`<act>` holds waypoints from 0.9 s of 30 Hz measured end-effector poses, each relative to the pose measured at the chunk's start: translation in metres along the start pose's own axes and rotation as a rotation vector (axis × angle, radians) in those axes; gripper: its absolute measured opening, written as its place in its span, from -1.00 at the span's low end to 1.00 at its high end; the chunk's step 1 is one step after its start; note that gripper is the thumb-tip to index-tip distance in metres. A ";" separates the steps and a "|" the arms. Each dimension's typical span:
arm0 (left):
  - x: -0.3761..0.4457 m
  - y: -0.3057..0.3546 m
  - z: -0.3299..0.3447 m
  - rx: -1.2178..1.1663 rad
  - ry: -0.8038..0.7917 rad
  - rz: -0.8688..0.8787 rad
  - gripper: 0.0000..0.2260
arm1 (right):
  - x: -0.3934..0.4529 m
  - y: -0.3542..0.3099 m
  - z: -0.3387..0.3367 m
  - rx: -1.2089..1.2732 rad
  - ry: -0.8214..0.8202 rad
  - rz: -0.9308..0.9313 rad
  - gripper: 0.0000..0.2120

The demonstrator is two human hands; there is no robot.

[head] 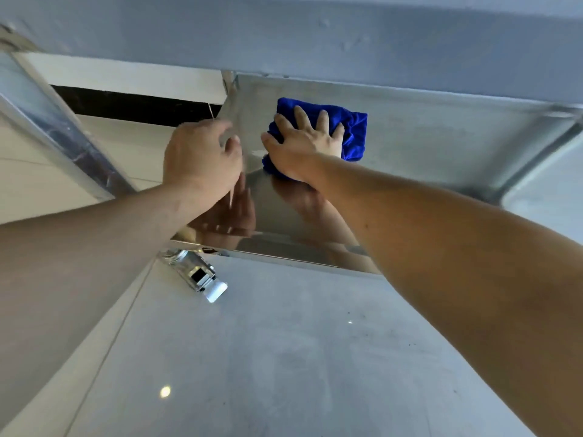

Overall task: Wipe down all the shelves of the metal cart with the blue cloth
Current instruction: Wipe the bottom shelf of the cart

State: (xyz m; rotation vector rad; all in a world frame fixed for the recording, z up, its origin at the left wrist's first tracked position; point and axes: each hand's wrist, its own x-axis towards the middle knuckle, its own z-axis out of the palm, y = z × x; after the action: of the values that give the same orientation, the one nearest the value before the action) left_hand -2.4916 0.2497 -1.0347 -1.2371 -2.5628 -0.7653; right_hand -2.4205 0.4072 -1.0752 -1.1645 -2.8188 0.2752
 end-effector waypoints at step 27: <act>-0.021 0.167 0.099 -0.154 -0.206 0.247 -0.59 | -0.106 0.224 -0.036 -0.054 0.113 0.229 -0.45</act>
State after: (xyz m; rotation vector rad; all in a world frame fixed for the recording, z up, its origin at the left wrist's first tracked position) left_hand -2.3443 0.3744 -1.0654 -1.7255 -2.4735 -0.8309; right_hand -2.1853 0.4931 -1.0845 -1.4670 -2.6129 0.1416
